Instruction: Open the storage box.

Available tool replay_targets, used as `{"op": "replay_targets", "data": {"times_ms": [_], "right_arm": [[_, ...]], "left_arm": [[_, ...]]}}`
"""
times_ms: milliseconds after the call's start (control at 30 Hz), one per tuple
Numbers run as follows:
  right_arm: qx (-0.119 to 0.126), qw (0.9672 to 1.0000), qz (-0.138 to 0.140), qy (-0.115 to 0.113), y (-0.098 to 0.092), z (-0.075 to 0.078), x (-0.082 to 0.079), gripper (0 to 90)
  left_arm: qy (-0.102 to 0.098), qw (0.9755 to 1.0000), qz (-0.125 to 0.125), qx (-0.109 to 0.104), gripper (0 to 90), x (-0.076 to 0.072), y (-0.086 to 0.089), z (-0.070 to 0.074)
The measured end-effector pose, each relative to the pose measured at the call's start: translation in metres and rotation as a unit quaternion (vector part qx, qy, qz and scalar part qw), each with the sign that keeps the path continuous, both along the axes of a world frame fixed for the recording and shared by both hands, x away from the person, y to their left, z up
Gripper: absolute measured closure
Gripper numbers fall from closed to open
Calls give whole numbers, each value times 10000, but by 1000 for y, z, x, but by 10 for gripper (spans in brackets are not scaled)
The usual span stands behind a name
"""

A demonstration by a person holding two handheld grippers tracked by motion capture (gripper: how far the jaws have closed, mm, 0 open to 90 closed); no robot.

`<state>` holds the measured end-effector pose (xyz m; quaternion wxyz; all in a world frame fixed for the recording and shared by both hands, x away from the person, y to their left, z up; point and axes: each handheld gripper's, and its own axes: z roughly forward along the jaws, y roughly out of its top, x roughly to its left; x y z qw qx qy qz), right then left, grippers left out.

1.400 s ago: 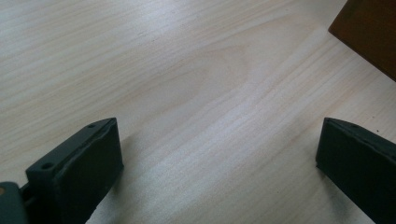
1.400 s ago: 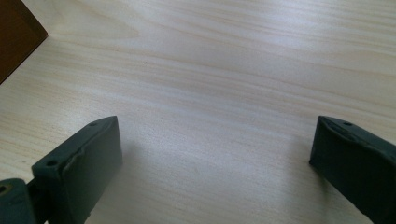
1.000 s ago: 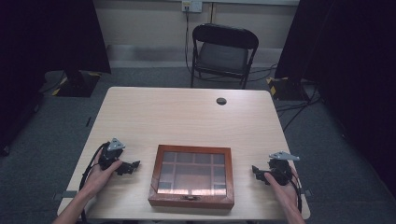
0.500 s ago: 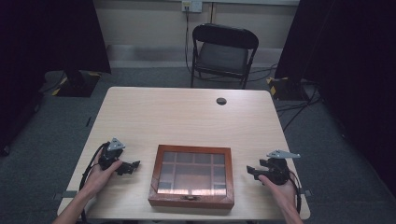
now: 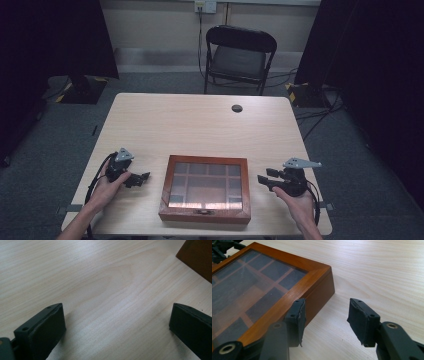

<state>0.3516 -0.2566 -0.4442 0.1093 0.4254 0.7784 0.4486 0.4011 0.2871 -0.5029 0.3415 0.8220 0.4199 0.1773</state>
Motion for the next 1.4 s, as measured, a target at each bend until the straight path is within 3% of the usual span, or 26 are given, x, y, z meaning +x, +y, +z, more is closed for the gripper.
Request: {"op": "replay_targets", "data": {"times_ms": [233, 367, 500, 733, 967, 1033, 1400], "right_arm": [[197, 9994, 293, -42, 6, 11, -4, 561], [192, 9987, 461, 35, 14, 14, -5, 605], [231, 9978, 616, -60, 23, 22, -5, 633], [262, 9939, 1070, -17, 45, 31, -5, 670], [300, 9881, 1507, -109, 73, 38, -3, 712], [376, 9856, 1647, -116, 81, 37, -4, 722], [256, 9716, 2354, 25, 116, 28, -17, 757]], "left_arm": [[-2, 10000, 0, 4, 0, 0, 0, 0], [1, 10000, 1, 2, 0, 0, 0, 0], [0, 10000, 0, 5, 0, 0, 0, 0], [-7, 10000, -13, 19, 0, 0, 0, 0], [-7, 10000, -11, 16, 0, 0, 0, 0], [3, 10000, 0, 3, 0, 0, 0, 0], [-3, 10000, -4, 2, 0, 0, 0, 0]]}}
